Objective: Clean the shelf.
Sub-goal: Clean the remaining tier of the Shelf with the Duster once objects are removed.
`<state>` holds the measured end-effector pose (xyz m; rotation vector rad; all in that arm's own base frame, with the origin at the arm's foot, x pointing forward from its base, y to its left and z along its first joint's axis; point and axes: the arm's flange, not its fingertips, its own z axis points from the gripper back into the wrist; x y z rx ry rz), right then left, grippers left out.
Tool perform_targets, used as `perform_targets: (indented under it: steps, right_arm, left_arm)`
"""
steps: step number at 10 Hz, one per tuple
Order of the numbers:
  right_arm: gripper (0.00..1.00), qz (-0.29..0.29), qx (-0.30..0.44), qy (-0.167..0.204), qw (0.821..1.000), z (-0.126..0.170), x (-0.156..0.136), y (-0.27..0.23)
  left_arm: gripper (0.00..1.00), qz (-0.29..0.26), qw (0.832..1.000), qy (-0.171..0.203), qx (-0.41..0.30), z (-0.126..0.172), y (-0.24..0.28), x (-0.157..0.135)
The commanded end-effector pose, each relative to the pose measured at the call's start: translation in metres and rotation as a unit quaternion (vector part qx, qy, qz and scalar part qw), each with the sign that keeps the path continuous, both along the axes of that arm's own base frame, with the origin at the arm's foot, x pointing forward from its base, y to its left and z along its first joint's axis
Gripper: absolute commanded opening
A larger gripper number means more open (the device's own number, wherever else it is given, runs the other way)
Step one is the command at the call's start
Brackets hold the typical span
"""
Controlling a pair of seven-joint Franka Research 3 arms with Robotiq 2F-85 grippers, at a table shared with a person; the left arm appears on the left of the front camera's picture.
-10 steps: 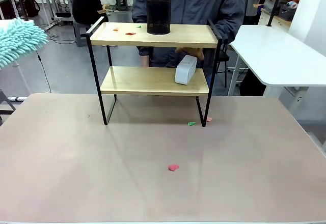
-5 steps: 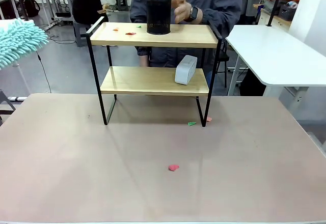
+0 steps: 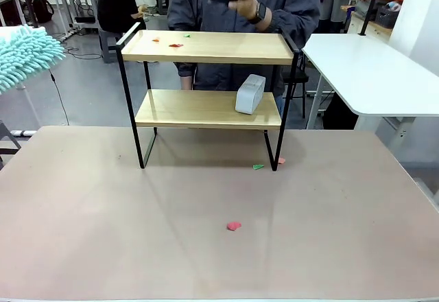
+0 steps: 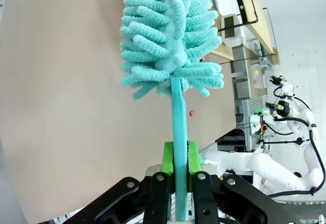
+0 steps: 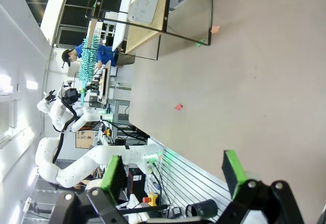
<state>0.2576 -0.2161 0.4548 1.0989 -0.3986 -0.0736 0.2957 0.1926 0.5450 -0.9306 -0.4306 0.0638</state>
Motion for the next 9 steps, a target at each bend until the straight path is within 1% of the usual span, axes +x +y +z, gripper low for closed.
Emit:
perform_targets:
  steps: [1,3,4,5,6,7,8,9]
  right_arm:
    - [1.0,0.001,0.007,-0.018,1.0,0.001,0.002,0.001]
    - [1.0,0.001,0.007,-0.018,1.0,0.001,0.002,0.001]
    - [1.0,0.001,0.007,-0.018,1.0,0.001,0.002,0.001]
    - [1.0,0.001,0.007,-0.018,1.0,0.001,0.002,0.001]
    - [1.0,0.001,0.007,-0.018,1.0,0.001,0.002,0.001]
    - [1.0,0.001,0.007,-0.018,1.0,0.001,0.002,0.001]
    - [1.0,0.001,0.007,-0.018,1.0,0.001,0.002,0.001]
    - [1.0,0.001,0.007,-0.018,1.0,0.001,0.002,0.001]
  left_arm:
    - [0.12,-0.009,1.0,-0.003,0.002,0.002,0.002,-0.001]
    - [0.12,0.0,1.0,0.0,0.0,0.0,0.0,0.0]
    - [0.12,0.021,1.0,-0.013,0.007,0.043,-0.013,-0.002]
    - [0.12,0.03,0.998,-0.022,0.044,0.09,-0.031,-0.009]
    - [0.12,0.055,0.995,-0.05,0.065,0.135,-0.052,-0.016]
    - [0.12,0.038,0.993,-0.082,0.078,0.167,-0.079,-0.021]
    - [0.12,0.013,0.99,-0.094,0.1,0.189,-0.114,-0.018]
    - [0.12,0.0,0.987,-0.102,0.12,0.196,-0.144,-0.013]
